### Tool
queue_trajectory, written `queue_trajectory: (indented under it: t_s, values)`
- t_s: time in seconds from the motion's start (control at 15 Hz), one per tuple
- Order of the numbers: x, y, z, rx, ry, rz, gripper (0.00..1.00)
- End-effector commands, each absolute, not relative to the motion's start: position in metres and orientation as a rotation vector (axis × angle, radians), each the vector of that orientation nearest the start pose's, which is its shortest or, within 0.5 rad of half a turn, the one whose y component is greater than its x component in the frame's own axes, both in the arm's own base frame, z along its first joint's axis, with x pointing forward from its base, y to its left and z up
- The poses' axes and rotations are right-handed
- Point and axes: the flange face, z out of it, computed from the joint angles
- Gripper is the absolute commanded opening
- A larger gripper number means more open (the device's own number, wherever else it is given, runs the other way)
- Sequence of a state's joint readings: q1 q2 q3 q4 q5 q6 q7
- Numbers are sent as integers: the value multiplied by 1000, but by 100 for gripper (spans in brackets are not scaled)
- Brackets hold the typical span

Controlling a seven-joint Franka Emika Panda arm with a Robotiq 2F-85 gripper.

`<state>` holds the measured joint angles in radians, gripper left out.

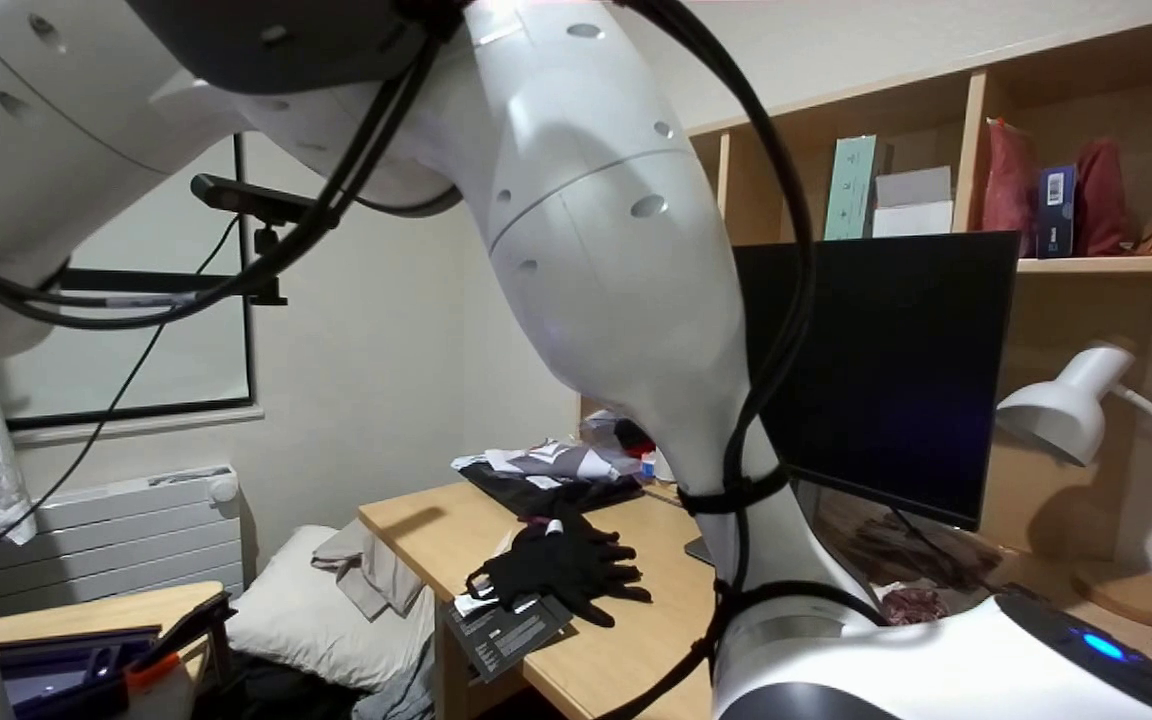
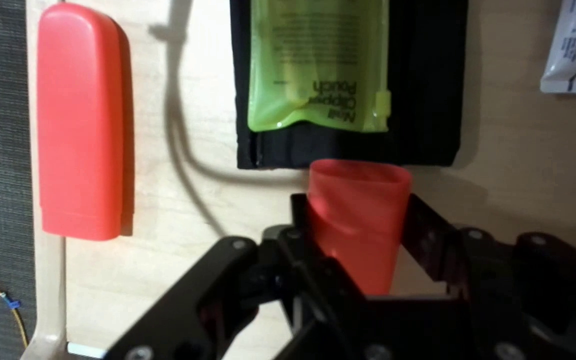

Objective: Pick the orange object and put it on the drawer tray

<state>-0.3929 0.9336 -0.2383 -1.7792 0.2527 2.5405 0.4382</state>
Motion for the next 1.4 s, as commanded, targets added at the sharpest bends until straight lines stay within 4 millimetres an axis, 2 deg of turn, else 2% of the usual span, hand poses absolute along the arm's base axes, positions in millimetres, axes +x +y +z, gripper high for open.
queue_trajectory:
  t_s: [0.0,0.53,0.6,0.67,0.73,1.0,1.2,1.33]
  values:
    - [492,-370,27,-2617,1828,131,23]
    - [496,-368,21,-2543,1906,107,23]
    - [498,-368,22,-2522,1925,101,44]
    - [499,-368,23,-2506,1938,99,73]
    - [501,-369,25,-2488,1952,92,73]
    - [507,-371,33,-2450,1982,78,97]
    - [513,-371,46,-2450,1973,64,100]
    - [516,-369,61,-2486,1931,128,100]
